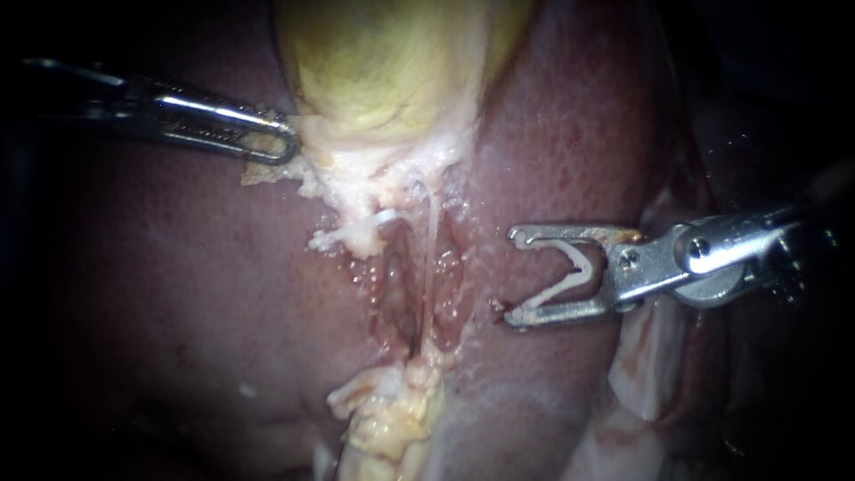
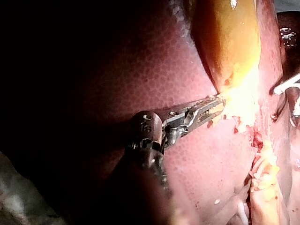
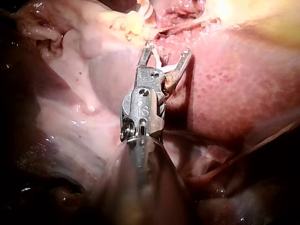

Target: Clipping first clip right tube

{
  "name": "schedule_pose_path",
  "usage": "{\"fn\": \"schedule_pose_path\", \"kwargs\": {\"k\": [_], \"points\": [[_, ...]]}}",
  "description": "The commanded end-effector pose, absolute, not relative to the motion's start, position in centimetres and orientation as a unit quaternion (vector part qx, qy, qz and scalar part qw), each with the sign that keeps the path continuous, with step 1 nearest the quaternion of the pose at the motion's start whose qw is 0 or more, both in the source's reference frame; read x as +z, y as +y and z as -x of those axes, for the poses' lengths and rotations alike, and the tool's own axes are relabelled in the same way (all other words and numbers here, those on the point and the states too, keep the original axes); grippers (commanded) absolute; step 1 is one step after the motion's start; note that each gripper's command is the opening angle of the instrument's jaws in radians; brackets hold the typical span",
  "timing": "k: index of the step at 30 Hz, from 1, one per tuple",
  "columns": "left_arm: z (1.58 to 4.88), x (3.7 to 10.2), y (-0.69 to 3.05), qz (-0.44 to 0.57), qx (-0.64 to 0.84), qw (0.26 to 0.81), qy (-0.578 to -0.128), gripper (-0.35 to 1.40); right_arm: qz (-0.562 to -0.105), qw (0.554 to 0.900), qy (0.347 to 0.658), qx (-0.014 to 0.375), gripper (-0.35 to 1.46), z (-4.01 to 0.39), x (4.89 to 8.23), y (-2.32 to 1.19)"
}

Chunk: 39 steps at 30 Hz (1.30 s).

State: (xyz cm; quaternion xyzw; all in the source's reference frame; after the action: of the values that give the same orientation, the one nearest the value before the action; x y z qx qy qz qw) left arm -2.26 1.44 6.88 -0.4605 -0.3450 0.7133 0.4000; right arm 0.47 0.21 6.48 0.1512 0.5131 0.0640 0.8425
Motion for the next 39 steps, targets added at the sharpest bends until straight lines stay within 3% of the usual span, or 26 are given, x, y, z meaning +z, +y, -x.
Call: {"fn": "schedule_pose_path", "kwargs": {"k": [1,10,15,26,33,39], "points": [[2.26,6.87,1.44,0.46,0.713,0.4,-0.346,-0.35,-0.151,0.843,0.513,0.064,0.5,-0.47,6.48,0.2],[1.94,6.12,1.68,0.47,0.706,0.407,-0.341,-0.35,-0.158,0.84,0.515,0.06,0.49,-0.49,6.49,0.2],[1.93,6.06,1.68,0.473,0.706,0.405,-0.337,-0.35,-0.177,0.834,0.521,0.046,0.49,-0.64,6.55,0.19],[1.94,6.09,1.65,0.473,0.707,0.405,-0.336,-0.35,-0.265,0.808,0.523,0.065,0.46,-1.21,6.93,-0.11],[1.94,6.09,1.65,0.473,0.707,0.405,-0.336,-0.35,-0.305,0.772,0.548,0.103,0.46,-1.59,7.08,-0.12],[1.94,6.09,1.65,0.473,0.707,0.405,-0.336,-0.35,-0.341,0.728,0.584,0.107,0.47,-1.73,7.14,-0.22]]}}
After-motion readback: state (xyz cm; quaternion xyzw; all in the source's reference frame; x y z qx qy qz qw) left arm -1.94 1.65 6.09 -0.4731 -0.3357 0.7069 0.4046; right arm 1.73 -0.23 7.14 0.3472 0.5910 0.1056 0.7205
